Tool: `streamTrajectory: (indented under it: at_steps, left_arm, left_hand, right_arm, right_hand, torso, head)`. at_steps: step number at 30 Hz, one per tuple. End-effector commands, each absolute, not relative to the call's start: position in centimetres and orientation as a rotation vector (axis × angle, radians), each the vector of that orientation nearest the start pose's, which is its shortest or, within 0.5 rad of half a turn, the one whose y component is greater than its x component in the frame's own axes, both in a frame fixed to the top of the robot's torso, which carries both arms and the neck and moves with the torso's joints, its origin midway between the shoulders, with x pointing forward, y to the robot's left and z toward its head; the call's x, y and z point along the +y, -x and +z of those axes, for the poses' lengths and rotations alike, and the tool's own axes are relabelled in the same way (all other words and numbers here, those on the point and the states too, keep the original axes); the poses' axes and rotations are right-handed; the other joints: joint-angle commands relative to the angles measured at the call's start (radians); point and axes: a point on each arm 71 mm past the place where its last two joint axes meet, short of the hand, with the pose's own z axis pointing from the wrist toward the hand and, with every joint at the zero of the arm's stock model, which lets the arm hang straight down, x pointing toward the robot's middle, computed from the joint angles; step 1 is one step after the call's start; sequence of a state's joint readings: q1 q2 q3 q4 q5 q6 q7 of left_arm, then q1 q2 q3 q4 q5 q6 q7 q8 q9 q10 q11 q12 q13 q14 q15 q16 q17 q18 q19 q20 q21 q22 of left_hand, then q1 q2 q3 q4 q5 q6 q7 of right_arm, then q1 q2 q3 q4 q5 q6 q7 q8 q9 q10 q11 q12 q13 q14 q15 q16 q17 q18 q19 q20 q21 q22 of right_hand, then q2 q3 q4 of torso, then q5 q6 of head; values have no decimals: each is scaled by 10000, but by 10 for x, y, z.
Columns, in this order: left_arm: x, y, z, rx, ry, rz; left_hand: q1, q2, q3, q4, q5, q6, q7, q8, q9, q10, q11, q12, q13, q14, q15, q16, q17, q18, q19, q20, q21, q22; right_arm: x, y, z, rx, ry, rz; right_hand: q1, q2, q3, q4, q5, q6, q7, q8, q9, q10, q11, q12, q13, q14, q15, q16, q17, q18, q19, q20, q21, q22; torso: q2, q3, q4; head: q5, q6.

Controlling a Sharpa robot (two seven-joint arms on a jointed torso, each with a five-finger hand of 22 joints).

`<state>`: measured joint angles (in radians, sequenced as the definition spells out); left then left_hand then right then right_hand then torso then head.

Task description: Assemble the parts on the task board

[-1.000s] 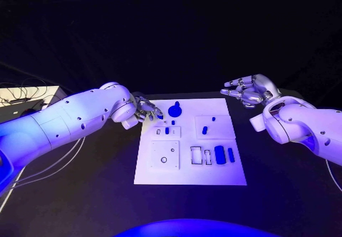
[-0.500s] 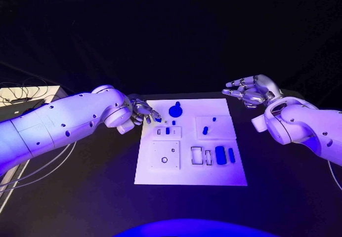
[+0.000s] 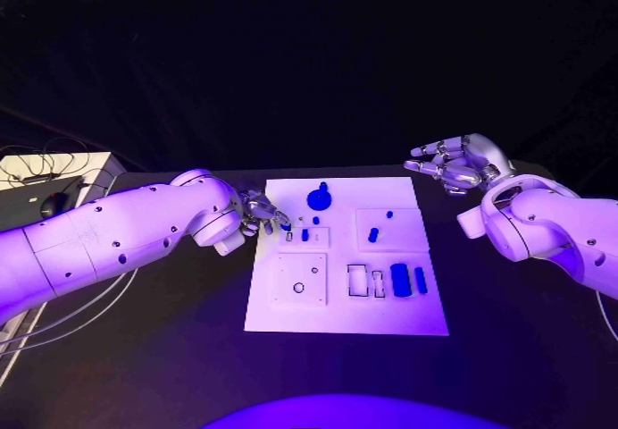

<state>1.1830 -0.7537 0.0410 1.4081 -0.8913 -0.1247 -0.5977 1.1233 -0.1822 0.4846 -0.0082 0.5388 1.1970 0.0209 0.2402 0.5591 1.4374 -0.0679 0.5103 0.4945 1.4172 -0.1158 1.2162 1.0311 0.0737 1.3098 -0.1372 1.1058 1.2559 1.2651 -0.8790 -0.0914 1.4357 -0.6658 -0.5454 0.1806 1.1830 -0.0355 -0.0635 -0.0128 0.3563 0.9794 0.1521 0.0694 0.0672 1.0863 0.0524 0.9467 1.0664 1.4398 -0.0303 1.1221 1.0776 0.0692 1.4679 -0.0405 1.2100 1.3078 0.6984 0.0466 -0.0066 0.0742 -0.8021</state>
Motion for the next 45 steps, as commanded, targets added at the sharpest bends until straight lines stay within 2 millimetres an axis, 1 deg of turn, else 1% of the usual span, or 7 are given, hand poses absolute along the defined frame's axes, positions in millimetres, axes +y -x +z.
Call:
streamTrajectory:
  at_steps: [1,10,14,15,26,34,45]
  left_arm:
    - [213,-507,-213,21180,6469,-4414]
    - [209,-505,-221,21285,6212,-4171]
    - [208,-504,-222,21335,6126,-4167]
    - [207,-504,-222,21352,6103,-4170]
    - [205,-503,-223,21530,5871,-4091]
    - [202,-503,-224,21660,5537,-3971]
    - [201,-503,-225,21807,5183,-3809]
  left_hand:
    - [62,-31,961,-900,40,283,-198,-37,222,183,-124,-59,-6,34,-51,0,-4,-125,80,-9,64,17]
    - [58,-38,991,-901,40,288,-198,-43,238,190,-125,-65,-3,33,-54,9,-17,-124,85,-12,71,23]
    - [58,-38,991,-901,40,288,-198,-43,238,190,-125,-65,-3,33,-54,9,-17,-124,85,-12,71,23]
    - [58,-38,991,-901,40,288,-198,-43,238,190,-125,-65,-3,33,-54,9,-17,-124,85,-12,71,23]
    - [60,-48,1021,-909,39,286,-194,-53,269,192,-125,-70,7,28,-55,34,-27,-126,84,-14,79,33]
    - [60,-48,1021,-909,39,286,-194,-53,269,192,-125,-70,7,28,-55,34,-27,-126,84,-14,79,33]
    - [71,-45,1025,-911,35,282,-191,-58,287,185,-123,-74,11,25,-52,44,-33,-127,76,-12,73,33]
  right_arm:
    - [-258,-510,-163,14381,-5415,9610]
    - [-258,-509,-163,14386,-5414,9611]
    - [-258,-509,-163,14389,-5413,9615]
    - [-258,-509,-163,14389,-5413,9615]
    - [-258,-509,-163,14400,-5411,9620]
    - [-258,-509,-163,14409,-5410,9624]
    - [-259,-509,-163,14410,-5413,9618]
  right_hand:
    - [-33,32,10,-54,48,-16,68,30,13,13,-35,-34,3,24,-2,-19,12,105,808,-24,9,1783]
    - [-33,32,10,-54,48,-16,68,30,13,13,-35,-34,3,24,-2,-19,12,105,808,-24,9,1783]
    - [-33,32,10,-54,48,-16,68,30,13,13,-35,-34,3,24,-2,-19,12,105,808,-24,9,1783]
    - [-33,32,10,-54,48,-16,68,30,13,13,-35,-34,3,24,-2,-19,12,105,808,-24,9,1783]
    - [-33,32,10,-54,48,-16,68,30,13,13,-35,-34,3,24,-2,-19,12,105,808,-24,9,1783]
    - [-33,32,10,-54,48,-16,68,30,13,13,-35,-34,3,24,-2,-19,12,105,808,-24,9,1783]
    - [-44,21,20,-61,56,-5,65,30,13,29,-37,-31,12,26,-3,-26,16,102,809,-26,21,1785]
  torso:
    - [10,-2,-13]
    - [15,-6,-11]
    - [16,-8,-7]
    - [13,-7,-7]
    - [7,-7,-1]
    - [11,-6,-17]
    - [2,-5,-10]
  head:
    - [4,2]
    - [-15,-35]
    - [-17,-45]
    - [-19,-70]
    - [-17,-76]
    - [-13,-99]
    - [-25,-120]
